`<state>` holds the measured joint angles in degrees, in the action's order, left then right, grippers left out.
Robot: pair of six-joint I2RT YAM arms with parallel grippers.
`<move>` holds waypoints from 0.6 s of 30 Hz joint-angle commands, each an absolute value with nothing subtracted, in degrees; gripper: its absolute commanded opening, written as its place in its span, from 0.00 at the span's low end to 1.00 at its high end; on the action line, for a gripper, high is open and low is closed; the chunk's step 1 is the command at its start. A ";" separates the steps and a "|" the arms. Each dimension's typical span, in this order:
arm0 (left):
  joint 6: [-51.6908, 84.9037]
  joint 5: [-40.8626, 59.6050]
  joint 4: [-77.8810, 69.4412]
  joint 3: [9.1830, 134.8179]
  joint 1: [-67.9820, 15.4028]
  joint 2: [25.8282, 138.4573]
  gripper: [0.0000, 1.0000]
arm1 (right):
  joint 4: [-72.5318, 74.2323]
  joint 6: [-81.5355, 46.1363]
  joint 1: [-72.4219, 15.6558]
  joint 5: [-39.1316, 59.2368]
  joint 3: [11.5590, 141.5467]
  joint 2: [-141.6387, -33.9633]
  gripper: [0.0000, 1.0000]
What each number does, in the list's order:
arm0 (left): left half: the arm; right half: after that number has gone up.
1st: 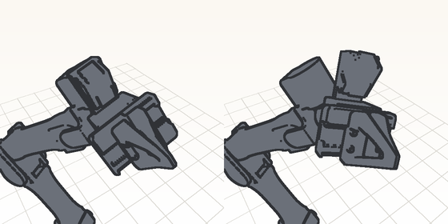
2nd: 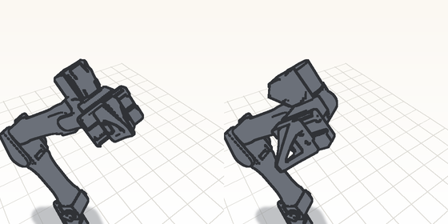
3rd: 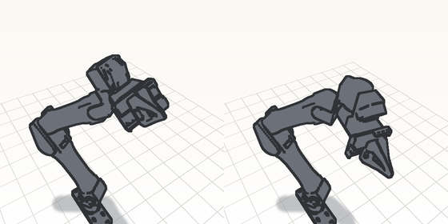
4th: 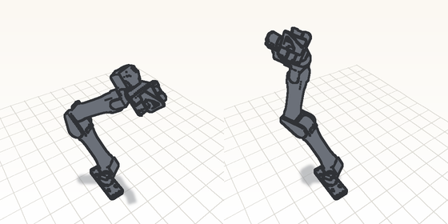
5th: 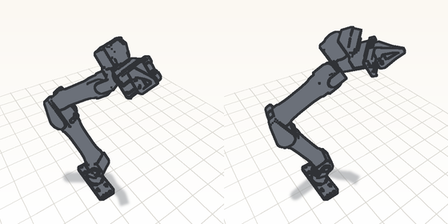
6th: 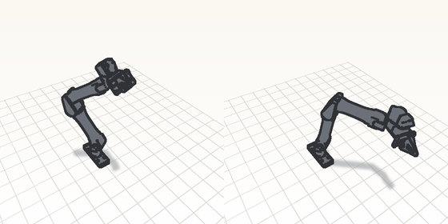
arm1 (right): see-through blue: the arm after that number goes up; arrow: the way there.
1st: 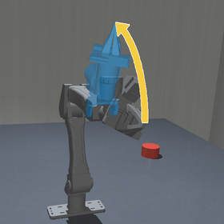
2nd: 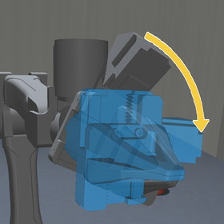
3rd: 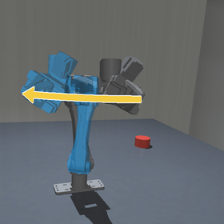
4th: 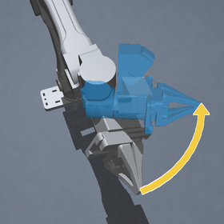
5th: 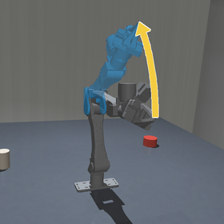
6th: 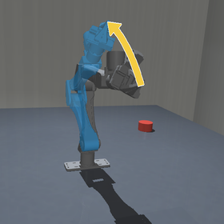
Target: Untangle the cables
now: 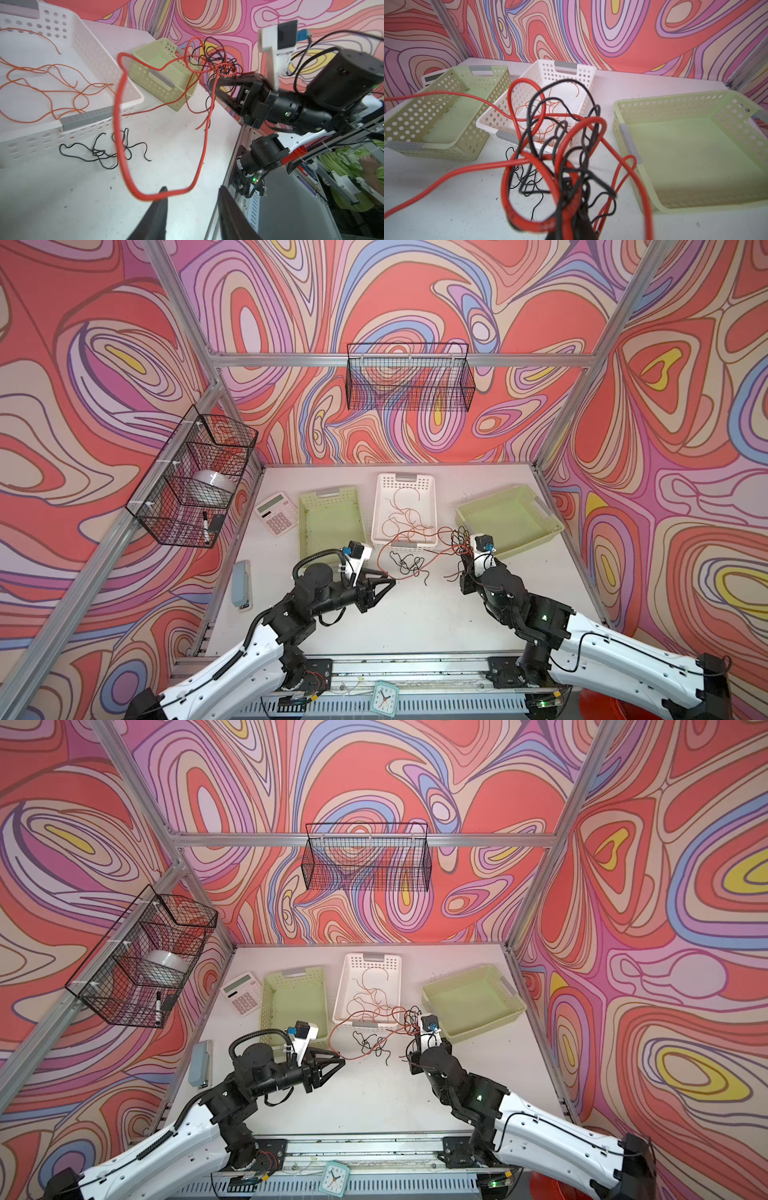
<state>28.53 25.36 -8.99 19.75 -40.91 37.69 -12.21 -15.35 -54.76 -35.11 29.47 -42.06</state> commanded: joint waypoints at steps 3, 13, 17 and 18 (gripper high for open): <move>25.31 16.44 -0.26 20.40 -41.31 34.02 0.83 | -9.33 -3.25 -54.73 -30.76 29.28 -41.33 0.00; 16.63 3.93 6.35 28.62 -41.31 37.78 1.00 | -6.55 3.55 -54.67 -29.54 28.41 -39.29 0.00; 12.22 12.17 2.99 36.55 -41.48 47.32 0.98 | -7.49 6.97 -54.70 -25.97 28.83 -40.28 0.00; 11.22 14.89 2.88 39.93 -41.54 50.66 0.96 | -8.07 7.72 -54.69 -25.59 29.16 -40.91 0.00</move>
<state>16.14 9.08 5.32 33.28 -41.15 44.88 -8.51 3.95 -54.76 -28.27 29.21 -40.16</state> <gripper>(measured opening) 0.981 0.049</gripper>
